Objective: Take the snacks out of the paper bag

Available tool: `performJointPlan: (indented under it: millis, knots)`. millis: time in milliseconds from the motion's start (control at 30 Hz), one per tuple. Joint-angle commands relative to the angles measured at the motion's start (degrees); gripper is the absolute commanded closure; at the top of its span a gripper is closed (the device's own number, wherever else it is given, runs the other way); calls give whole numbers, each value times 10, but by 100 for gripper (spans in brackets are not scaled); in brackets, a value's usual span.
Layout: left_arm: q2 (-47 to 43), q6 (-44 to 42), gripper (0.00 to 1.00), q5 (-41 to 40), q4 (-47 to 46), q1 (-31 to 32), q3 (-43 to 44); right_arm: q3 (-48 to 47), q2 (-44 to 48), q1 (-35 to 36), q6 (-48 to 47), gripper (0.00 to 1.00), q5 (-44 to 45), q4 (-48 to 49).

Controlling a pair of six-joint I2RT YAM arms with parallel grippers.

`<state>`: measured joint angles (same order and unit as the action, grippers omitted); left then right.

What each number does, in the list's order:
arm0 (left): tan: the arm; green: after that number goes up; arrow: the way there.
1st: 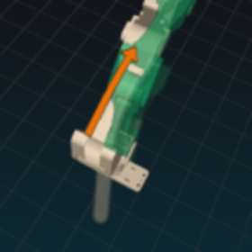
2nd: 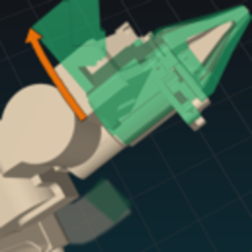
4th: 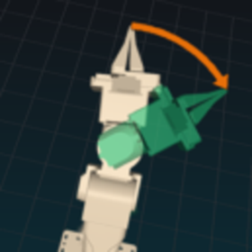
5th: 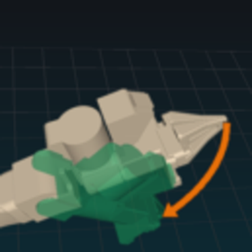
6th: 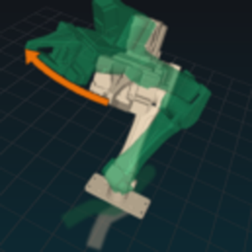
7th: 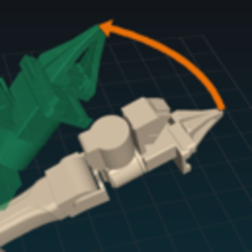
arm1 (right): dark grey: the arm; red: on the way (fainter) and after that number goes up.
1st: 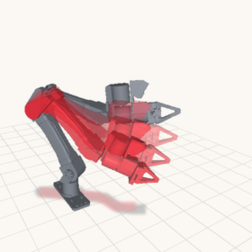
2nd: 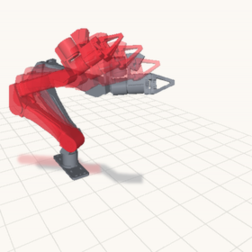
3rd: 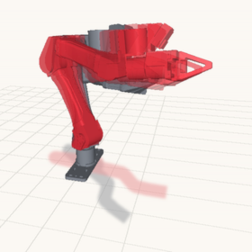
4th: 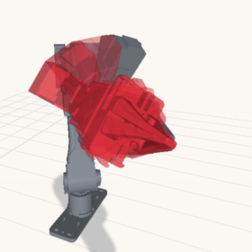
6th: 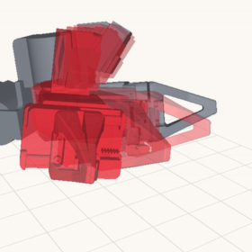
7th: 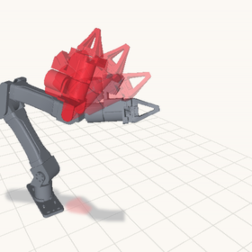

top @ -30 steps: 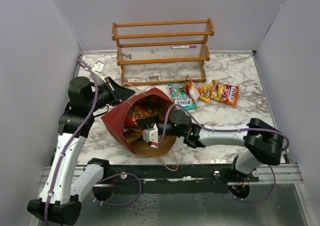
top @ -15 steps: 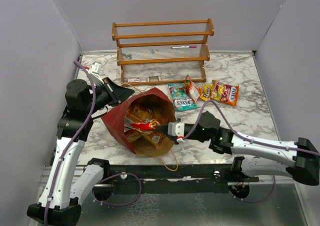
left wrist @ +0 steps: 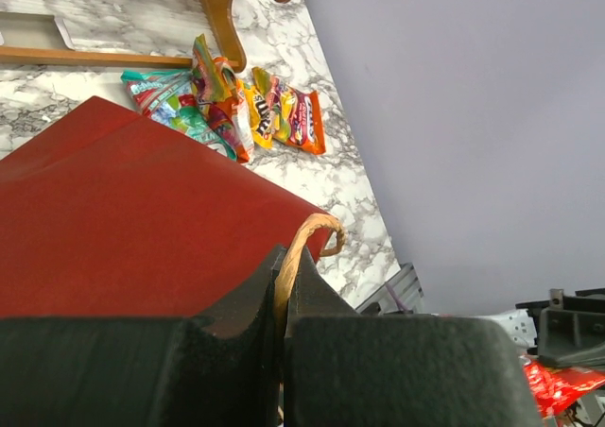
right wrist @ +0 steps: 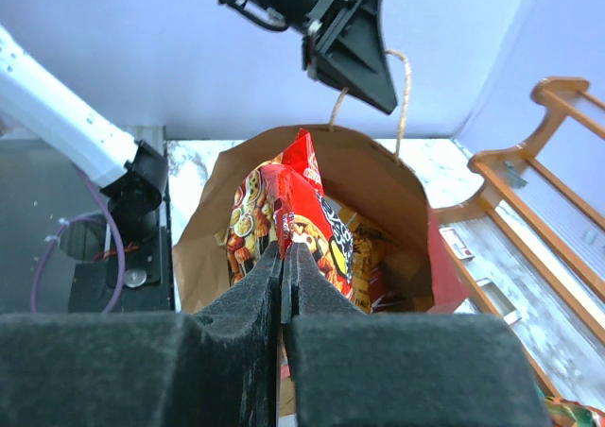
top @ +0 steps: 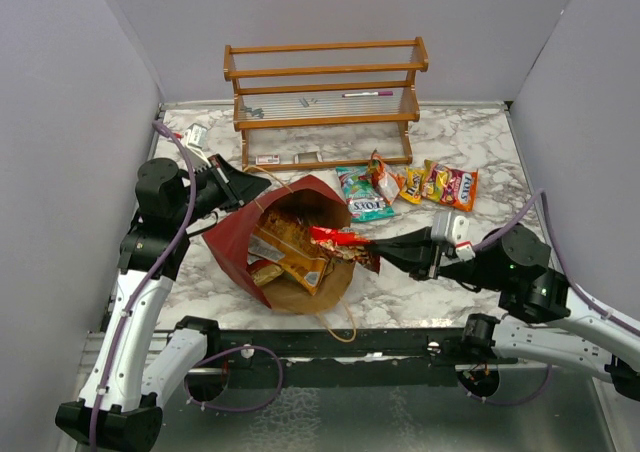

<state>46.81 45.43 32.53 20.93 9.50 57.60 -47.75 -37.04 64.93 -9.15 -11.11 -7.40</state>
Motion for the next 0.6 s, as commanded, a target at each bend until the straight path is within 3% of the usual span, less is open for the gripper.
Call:
performJointPlan:
  millis: [0, 333, 567]
  knots:
    - [7, -17, 100, 5, -23, -1, -5, -50, -3, 3, 25, 99, 79, -52]
    - [5, -30, 100, 2, -21, -1, -8, -102, -7, 3, 10, 99, 232, -117]
    - [10, -33, 100, 10, -25, -1, -13, -117, -23, 3, 57, 99, 479, -146]
